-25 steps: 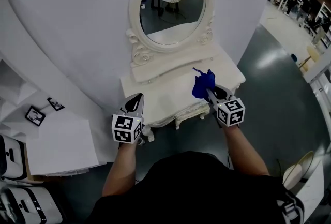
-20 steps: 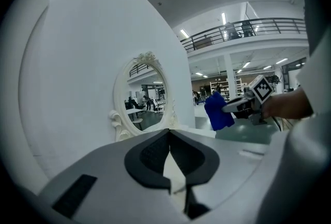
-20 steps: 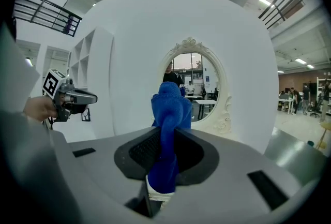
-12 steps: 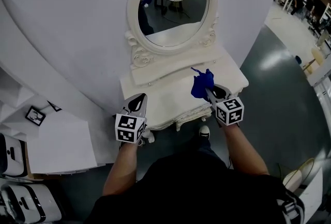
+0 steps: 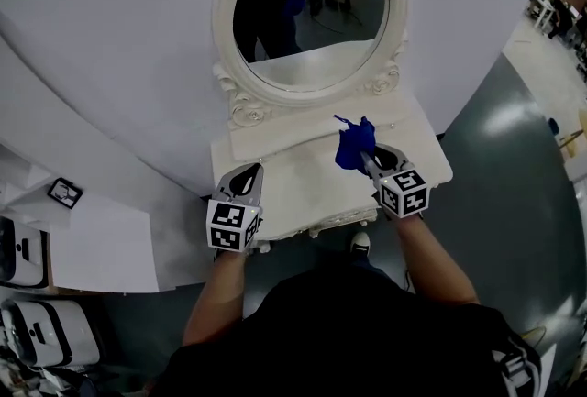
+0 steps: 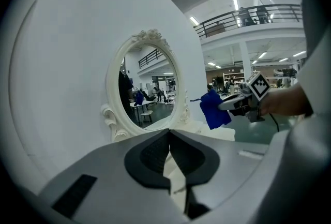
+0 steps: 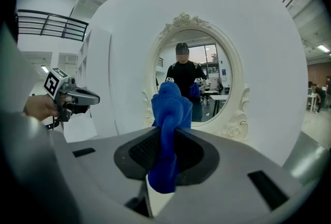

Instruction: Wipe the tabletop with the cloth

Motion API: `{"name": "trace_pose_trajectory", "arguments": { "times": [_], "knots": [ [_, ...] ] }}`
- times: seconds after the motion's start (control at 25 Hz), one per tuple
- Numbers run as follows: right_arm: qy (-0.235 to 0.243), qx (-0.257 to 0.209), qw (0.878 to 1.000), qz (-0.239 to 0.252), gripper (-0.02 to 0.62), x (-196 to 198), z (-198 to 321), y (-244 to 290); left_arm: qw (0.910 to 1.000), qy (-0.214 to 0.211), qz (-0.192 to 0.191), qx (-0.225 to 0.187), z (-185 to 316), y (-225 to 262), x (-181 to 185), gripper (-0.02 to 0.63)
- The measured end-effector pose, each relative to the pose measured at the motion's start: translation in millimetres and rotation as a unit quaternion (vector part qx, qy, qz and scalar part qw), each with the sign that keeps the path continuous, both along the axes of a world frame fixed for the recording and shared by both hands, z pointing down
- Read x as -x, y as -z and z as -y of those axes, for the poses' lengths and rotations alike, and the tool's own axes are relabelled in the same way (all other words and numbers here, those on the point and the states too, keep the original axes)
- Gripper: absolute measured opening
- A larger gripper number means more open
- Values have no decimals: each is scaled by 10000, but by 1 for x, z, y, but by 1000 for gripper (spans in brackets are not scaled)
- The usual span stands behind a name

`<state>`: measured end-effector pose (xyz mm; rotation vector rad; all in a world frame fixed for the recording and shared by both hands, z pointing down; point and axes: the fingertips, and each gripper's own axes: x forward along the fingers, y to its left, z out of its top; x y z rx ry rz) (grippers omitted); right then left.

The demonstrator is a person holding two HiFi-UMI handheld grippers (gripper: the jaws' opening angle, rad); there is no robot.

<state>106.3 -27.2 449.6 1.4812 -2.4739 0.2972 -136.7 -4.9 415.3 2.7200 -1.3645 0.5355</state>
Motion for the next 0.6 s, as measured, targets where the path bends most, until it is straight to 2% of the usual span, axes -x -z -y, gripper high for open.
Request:
{"name": "trace_pose_trajectory", "arguments": {
  "times": [0.24, 0.6],
  "knots": [
    [365, 123, 9993, -11, 63, -33, 53, -7, 9997, 216, 71, 89, 42, -4, -45, 11],
    [845, 238, 9961, -13, 61, -68, 112, -16, 9976, 673, 103, 156, 84, -4, -85, 11]
  ]
}}
